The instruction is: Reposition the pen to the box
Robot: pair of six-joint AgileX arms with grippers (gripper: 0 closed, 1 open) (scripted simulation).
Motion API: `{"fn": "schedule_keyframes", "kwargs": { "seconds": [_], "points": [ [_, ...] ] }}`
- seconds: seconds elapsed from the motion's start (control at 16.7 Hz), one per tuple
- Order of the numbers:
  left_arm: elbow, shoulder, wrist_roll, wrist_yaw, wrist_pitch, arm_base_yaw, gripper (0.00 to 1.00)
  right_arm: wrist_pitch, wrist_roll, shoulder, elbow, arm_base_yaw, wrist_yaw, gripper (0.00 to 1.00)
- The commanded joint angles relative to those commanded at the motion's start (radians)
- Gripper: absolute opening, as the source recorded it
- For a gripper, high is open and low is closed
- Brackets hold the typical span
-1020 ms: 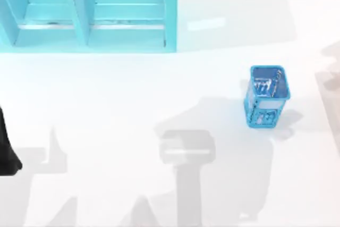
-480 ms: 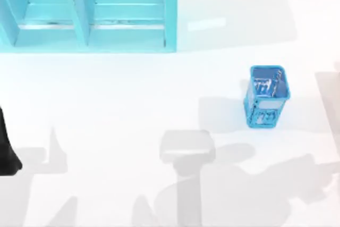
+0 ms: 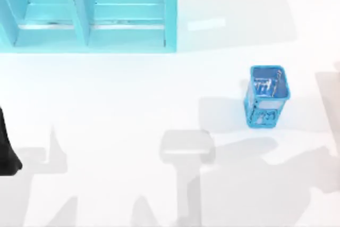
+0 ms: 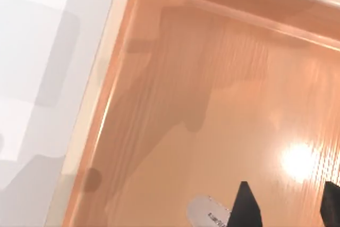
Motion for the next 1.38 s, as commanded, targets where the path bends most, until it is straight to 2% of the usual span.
{"fn": "schedule_keyframes", "kwargs": {
  "seconds": [0.24,0.48,1.26,1.38],
  "points": [
    [0.0,0.0,0.0,0.0,0.0,0.0,1.0,0.114,0.004,0.001,-0.113,0.015,0.009,0.0],
    [0.0,0.0,0.0,0.0,0.0,0.0,1.0,0.12,0.006,0.001,-0.119,0.016,0.01,0.0],
    [0.0,0.0,0.0,0.0,0.0,0.0,1.0,0.12,0.006,0.001,-0.119,0.016,0.01,0.98],
    [0.0,0.0,0.0,0.0,0.0,0.0,1.0,0.12,0.006,0.001,-0.119,0.016,0.01,1.0]
  ]
}}
